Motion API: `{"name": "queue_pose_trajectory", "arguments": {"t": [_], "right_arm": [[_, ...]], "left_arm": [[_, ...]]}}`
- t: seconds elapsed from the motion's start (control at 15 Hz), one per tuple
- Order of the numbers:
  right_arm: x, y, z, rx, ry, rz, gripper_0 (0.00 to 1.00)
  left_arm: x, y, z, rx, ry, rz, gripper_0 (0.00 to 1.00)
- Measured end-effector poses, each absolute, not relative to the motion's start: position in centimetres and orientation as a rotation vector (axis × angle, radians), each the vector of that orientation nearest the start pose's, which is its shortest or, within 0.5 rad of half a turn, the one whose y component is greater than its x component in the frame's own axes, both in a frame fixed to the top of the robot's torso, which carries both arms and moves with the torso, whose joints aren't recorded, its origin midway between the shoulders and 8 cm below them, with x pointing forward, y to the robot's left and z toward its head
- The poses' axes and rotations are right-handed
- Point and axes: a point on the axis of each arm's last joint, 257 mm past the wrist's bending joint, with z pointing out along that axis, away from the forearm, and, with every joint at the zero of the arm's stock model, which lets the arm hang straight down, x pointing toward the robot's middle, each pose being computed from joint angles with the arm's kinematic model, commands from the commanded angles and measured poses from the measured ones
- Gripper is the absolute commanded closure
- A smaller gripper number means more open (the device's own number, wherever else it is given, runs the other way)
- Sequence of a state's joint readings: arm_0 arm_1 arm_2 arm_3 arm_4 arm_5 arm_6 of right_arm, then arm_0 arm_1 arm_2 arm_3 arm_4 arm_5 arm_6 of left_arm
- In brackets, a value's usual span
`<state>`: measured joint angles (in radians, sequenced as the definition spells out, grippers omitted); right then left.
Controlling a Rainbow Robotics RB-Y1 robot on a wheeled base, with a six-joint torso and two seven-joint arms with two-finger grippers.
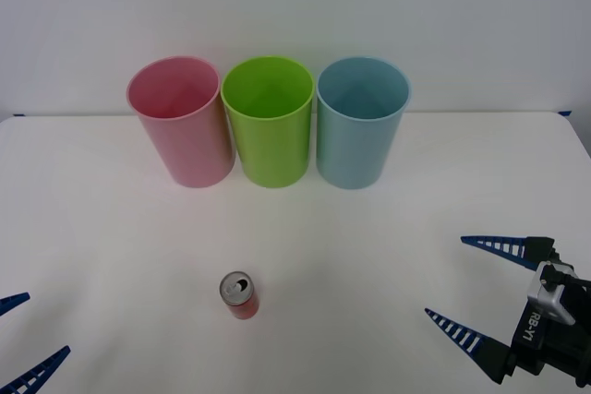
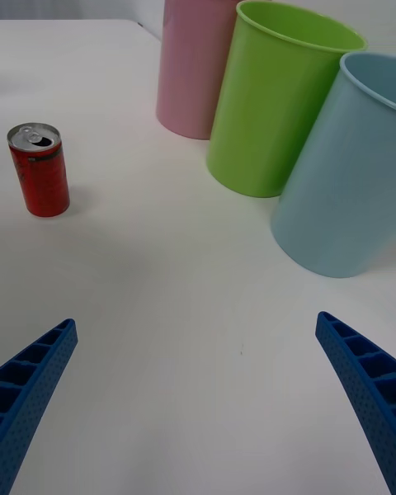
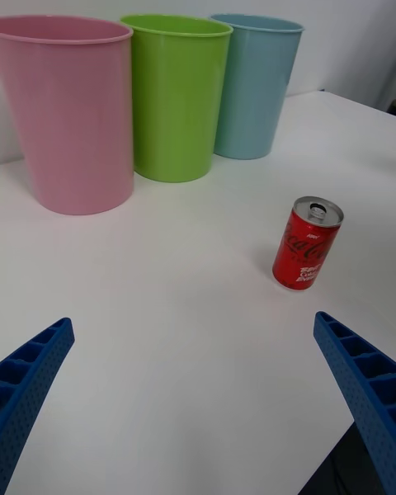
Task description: Put cans in the blue bin and PET bottles in the pink bin and trash in the green bin.
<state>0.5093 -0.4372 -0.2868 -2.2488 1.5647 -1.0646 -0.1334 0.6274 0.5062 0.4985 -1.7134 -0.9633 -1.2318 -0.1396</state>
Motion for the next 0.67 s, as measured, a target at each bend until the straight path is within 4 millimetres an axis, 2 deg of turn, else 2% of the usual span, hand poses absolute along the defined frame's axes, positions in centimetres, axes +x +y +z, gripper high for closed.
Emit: {"name": "queue_pose_trajectory", "arguments": {"t": [0.67], "right_arm": [[31.11, -20.17, -19.73, -1.083, 1.593, 0.289, 0.00]], "left_arm": [[25.79, 34.73, -23.10, 0.614, 1.664, -0.477, 0.00]]}}
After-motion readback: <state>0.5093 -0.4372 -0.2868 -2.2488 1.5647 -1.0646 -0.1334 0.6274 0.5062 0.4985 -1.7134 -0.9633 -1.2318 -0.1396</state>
